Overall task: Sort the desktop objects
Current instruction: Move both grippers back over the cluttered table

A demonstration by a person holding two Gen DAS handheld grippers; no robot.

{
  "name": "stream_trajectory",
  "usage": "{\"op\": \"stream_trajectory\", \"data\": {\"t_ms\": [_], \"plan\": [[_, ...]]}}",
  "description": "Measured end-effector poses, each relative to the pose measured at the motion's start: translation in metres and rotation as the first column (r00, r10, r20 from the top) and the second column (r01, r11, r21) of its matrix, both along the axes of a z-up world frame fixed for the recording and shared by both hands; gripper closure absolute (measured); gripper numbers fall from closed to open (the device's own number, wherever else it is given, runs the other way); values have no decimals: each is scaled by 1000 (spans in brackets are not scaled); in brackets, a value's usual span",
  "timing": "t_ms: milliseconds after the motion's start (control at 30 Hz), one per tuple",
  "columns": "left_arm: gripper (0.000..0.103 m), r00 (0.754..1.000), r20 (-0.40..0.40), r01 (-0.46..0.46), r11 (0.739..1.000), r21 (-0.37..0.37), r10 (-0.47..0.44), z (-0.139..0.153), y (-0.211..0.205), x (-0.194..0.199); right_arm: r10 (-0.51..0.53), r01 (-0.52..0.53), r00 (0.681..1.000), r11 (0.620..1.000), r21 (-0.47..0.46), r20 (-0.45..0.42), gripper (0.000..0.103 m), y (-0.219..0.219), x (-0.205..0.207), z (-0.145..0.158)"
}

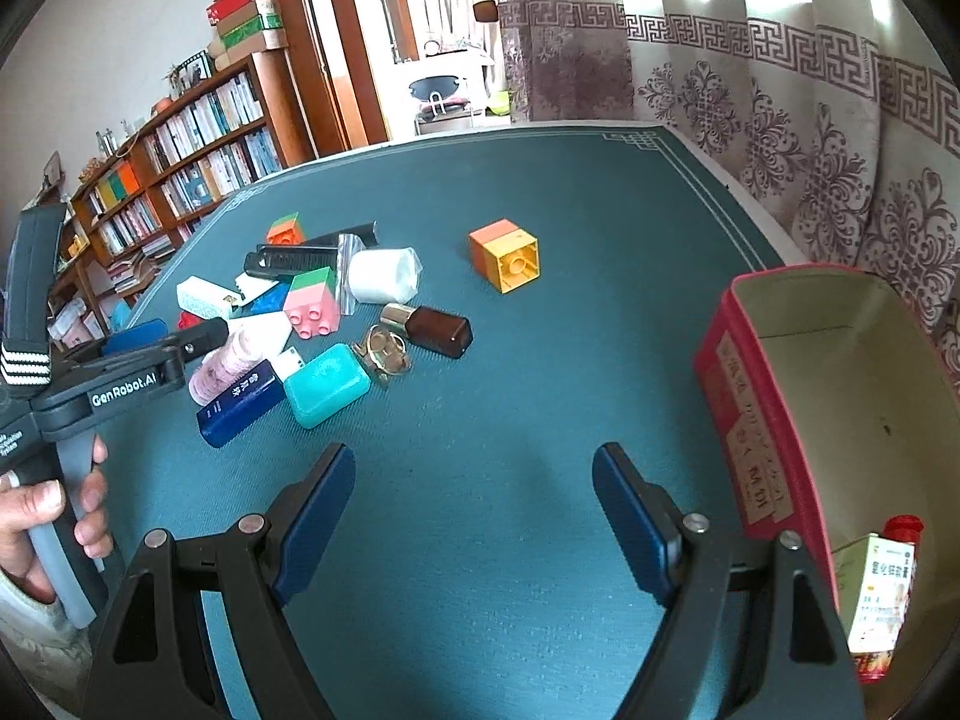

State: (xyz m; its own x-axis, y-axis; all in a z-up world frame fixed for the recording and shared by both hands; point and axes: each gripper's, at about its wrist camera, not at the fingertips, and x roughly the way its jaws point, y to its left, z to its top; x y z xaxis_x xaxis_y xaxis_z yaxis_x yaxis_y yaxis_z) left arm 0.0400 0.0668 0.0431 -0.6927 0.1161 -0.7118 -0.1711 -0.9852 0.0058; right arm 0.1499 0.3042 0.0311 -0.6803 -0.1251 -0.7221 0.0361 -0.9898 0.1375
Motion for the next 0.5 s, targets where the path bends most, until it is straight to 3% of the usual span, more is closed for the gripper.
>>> {"op": "stream_trajectory", "data": {"t_ms": [333,500], "plan": [[20,999,40,19,1000,-9,-19,-18,2,-13,18,-18,1000,1000,6,21,19,-11,-10,-5],[20,997,58,41,999,37,-43,-22,-5,-11,34,-34,999,999,6,33,19,-17,-15,-8]]}}
